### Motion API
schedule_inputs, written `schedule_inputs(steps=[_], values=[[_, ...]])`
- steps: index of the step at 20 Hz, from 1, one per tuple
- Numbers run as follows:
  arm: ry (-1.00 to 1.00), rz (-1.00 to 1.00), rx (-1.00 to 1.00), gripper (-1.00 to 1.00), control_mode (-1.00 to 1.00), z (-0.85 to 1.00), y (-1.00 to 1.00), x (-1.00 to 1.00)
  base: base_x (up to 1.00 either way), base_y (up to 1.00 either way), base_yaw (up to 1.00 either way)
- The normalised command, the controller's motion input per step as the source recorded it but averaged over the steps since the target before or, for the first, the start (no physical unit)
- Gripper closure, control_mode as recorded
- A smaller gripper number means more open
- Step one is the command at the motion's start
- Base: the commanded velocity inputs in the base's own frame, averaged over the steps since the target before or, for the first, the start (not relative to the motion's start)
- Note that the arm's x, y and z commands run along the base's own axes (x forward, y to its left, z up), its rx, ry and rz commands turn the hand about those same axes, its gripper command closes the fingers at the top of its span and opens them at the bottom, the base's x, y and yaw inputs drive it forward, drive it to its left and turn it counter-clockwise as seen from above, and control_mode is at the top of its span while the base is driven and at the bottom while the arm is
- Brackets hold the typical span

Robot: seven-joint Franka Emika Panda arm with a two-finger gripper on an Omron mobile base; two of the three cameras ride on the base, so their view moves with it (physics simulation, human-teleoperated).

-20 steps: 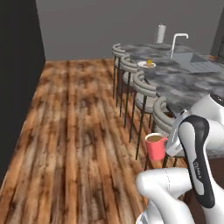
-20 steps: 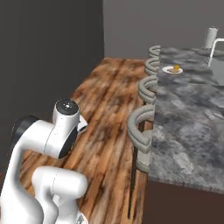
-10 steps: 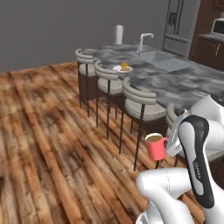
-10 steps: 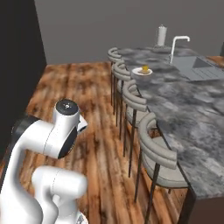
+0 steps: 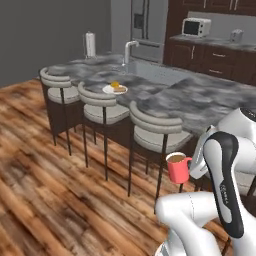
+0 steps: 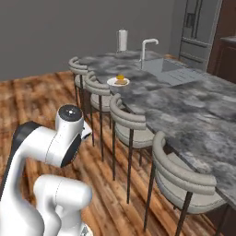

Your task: Pick up the brewed coffee from the coffee machine and place it next to the breakfast plate on the dining counter.

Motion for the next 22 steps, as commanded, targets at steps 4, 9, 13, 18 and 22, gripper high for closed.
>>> schedule_inputs(steps=[4,9,13,18,22], values=[[0.00,0.00,0.00,1.00,1.00,0.00,0.00,0.00,0.94,1.00,-0.55],[0.00,0.00,0.00,1.00,1.00,0.00,0.00,0.00,0.93,1.00,-0.54],[0.00,0.00,0.00,1.00,1.00,0.00,0.00,0.00,0.86,1.00,-0.52],[0.00,0.00,0.00,1.00,1.00,0.00,0.00,0.00,0.79,1.00,-0.51],[0.00,0.00,0.00,1.00,1.00,0.00,0.00,0.00,0.82,1.00,-0.50]])
